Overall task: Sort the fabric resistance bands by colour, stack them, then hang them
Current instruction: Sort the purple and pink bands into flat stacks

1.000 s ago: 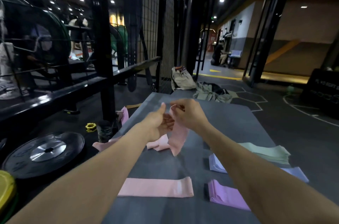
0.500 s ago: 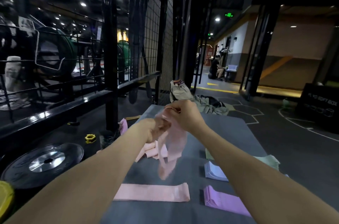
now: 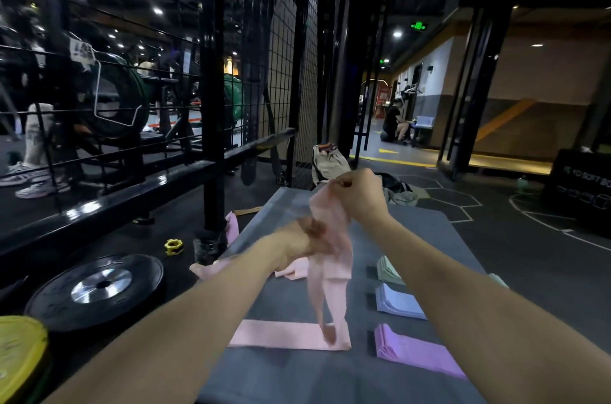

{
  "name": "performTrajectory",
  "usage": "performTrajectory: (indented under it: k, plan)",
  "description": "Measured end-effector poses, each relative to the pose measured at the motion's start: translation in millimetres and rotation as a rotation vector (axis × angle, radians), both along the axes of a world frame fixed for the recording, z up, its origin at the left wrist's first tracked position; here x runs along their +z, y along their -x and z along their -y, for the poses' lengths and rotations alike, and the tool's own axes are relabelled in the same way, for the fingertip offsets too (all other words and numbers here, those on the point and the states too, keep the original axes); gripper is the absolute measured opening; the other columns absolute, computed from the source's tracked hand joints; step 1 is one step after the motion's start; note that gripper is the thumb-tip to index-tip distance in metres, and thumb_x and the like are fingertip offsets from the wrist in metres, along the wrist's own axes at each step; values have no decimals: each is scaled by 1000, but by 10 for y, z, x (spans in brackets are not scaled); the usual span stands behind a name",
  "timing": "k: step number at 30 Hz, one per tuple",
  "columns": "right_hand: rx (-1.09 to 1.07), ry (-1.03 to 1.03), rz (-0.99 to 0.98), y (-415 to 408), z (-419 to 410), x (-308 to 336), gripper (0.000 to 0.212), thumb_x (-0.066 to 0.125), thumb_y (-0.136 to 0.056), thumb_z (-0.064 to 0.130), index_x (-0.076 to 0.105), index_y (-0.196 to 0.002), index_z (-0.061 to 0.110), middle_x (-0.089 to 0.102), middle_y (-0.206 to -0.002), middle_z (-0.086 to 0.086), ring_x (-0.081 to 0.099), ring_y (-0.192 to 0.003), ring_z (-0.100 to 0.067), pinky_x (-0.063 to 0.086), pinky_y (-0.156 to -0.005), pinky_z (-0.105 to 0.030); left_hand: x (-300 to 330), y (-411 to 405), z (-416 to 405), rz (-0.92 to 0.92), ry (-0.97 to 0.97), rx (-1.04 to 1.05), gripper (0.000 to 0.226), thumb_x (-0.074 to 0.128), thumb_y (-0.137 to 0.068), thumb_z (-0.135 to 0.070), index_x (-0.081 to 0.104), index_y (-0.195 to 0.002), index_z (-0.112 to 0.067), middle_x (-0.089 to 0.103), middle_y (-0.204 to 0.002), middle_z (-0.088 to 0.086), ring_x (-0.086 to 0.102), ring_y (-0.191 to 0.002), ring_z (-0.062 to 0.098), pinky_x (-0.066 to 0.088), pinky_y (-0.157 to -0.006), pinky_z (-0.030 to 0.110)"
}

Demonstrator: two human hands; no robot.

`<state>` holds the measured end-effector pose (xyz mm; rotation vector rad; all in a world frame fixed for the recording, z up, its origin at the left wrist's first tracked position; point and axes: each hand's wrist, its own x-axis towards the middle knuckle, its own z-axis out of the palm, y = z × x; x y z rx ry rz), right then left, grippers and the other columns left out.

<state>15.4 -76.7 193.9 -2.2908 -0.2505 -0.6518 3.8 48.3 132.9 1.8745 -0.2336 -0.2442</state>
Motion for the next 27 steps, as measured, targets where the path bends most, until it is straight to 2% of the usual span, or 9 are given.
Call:
performTrajectory:
  k: [2,5,9,13,16,17,19,24,27]
  plan:
    - [-19,-10,-18,8,-6,-8,22,52,-83,3,65,-70,-10,50,-54,-17,42,-61,-16,23,-46,-27,-73,15,84,22,-181,23,20,72,-79,-12,57,-92,-15,57,-89,3,52,-76,19,49,-68,25]
    - [-42,22,-3,-4,31,-7,23,52,-82,4,61,-64,-6,51,-60,-23,40,-60,-25,32,-53,-31,-111,36,132,50,-167,42,9,64,-86,-11,56,-90,-13,49,-78,4,39,-58,12,34,-43,10]
    - [-80,85,-61,-2,146,10,28,50,-82,1,55,-55,7,50,-65,-14,41,-65,-23,31,-58,-25,-27,25,-13,26,93,38,11,58,-92,-12,57,-81,-13,56,-77,3,49,-68,13,42,-62,17]
    - [-23,179,-165,-50,172,-48,15,58,-80,4,72,-85,1,65,-79,-14,59,-79,-28,42,-64,-27,199,4,-152,41,245,107,18,50,-94,-5,56,-80,-16,57,-76,2,53,-68,10,46,-62,17]
    - [0,127,-213,-79,133,-33,11,67,-78,8,71,-86,2,69,-93,-16,61,-85,-25,42,-67,-24,374,18,-213,24,273,138,21,53,-91,-10,63,-74,-17,60,-74,3,54,-69,14,45,-63,23]
    - [12,97,-245,-82,127,-10,3,68,-76,7,69,-77,5,67,-87,-17,57,-77,-23,40,-63,-23,410,20,-232,12,264,149,18,55,-89,-12,66,-75,-16,62,-76,3,55,-71,15,45,-65,25]
    - [37,-3,-336,-63,125,42,17,68,-76,4,59,-62,10,59,-71,-13,48,-64,-19,39,-59,-26,447,20,-265,-11,240,170,13,56,-86,-18,68,-82,-14,63,-81,3,55,-75,18,44,-70,28]
    - [155,-555,-635,15,134,27,30,59,-84,-4,48,-61,11,44,-44,-4,38,-34,-9,29,-35,-12,463,11,-319,-95,359,296,17,57,-80,-25,61,-68,-13,53,-55,3,44,-51,16,35,-55,23]
    - [257,-808,-712,45,111,26,23,56,-88,-3,53,-66,5,53,-42,-4,48,-32,-7,40,-32,-13,459,-1,-335,-73,318,336,24,57,-81,-26,62,-61,-13,51,-54,3,42,-48,16,34,-56,25]
